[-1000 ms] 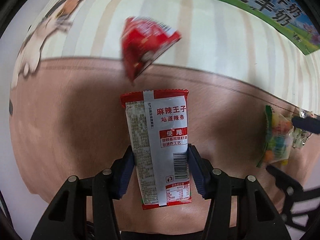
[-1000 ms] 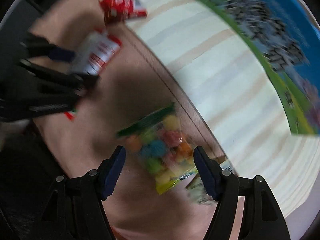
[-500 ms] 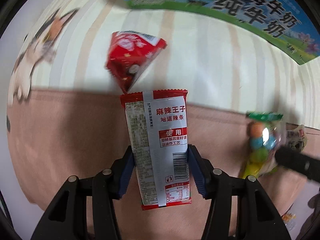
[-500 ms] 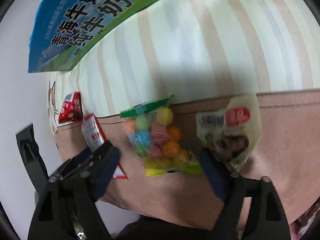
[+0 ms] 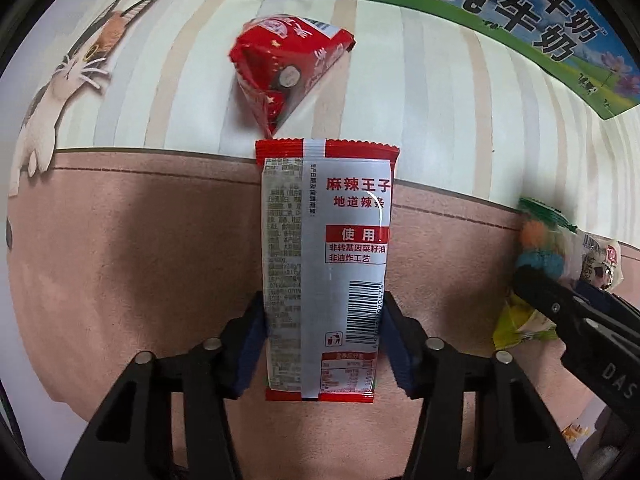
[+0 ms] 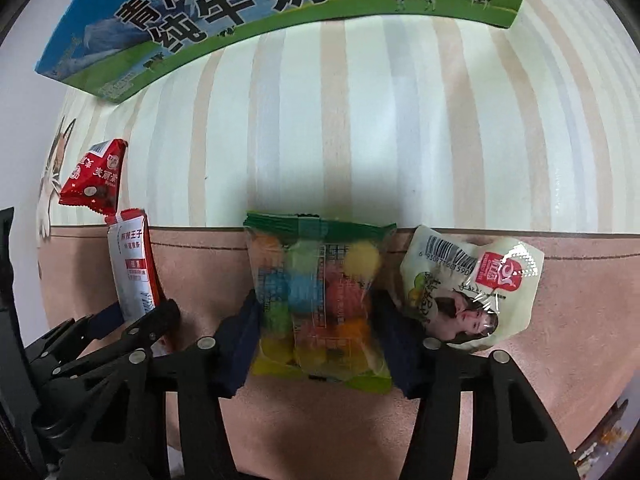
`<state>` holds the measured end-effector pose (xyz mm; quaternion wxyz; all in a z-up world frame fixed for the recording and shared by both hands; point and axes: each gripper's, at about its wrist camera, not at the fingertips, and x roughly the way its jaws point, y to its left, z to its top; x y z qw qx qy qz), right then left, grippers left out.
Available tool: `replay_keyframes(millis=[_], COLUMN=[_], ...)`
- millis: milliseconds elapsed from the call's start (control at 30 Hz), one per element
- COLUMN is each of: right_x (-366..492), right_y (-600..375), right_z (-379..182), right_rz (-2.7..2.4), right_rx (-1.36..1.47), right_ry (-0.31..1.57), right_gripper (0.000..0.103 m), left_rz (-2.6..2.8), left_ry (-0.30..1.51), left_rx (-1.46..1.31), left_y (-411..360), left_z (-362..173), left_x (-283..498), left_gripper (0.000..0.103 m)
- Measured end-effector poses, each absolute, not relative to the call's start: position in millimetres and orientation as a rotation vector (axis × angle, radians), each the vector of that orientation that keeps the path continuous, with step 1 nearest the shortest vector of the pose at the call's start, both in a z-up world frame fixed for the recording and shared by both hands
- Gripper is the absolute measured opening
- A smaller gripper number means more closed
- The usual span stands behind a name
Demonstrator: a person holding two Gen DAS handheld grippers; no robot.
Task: Organize snacks
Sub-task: 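Grasp the red-white spicy strip bag with the left tool while the right tool grasps the candy bag, then carry both bags into the box and open both tools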
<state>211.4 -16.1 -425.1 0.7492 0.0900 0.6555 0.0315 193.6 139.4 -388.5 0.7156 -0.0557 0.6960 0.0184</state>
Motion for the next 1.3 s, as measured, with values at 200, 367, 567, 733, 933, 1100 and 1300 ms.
replay_keyframes(millis=[200,367,567,733,933,1100,1300], right_x=[194,173,164,165,182,221,307], right_y=[-6,-20,-38,-48,-76,-82,-77], right_z=[-419,-402,-373,-333,-270,-225,-193], right_rz=[0.088,0.103,0.139,0.182,0.216,0.236,0.213], right_rx=[0.198,0.233,0.295,0.339,0.387,0.406,0.366], right_ry=[1.399,1.386,1.349,1.28,1.179,1.102,1.065], right_gripper=[0.052,0.052,0.052,0.052,0.052,0.052,0.052], left_rz=[0.033,0.003,-0.04,-0.081,-0.156,-0.19,-0.191], left_ry=[1.522,1.467,1.407,1.347,1.266,1.217,1.225], left_rx=[-0.132,-0.097,-0.099,-0.13,-0.18,-0.175,-0.127], left_y=[142,143,129,135,138,117,118], left_z=[-368,-341,-303,-258,-198,-172,-159], left_x=[194,181,182,192,227,291,371], left_gripper=[0.044,0.043,0.043,0.043,0.043,0.043,0.044])
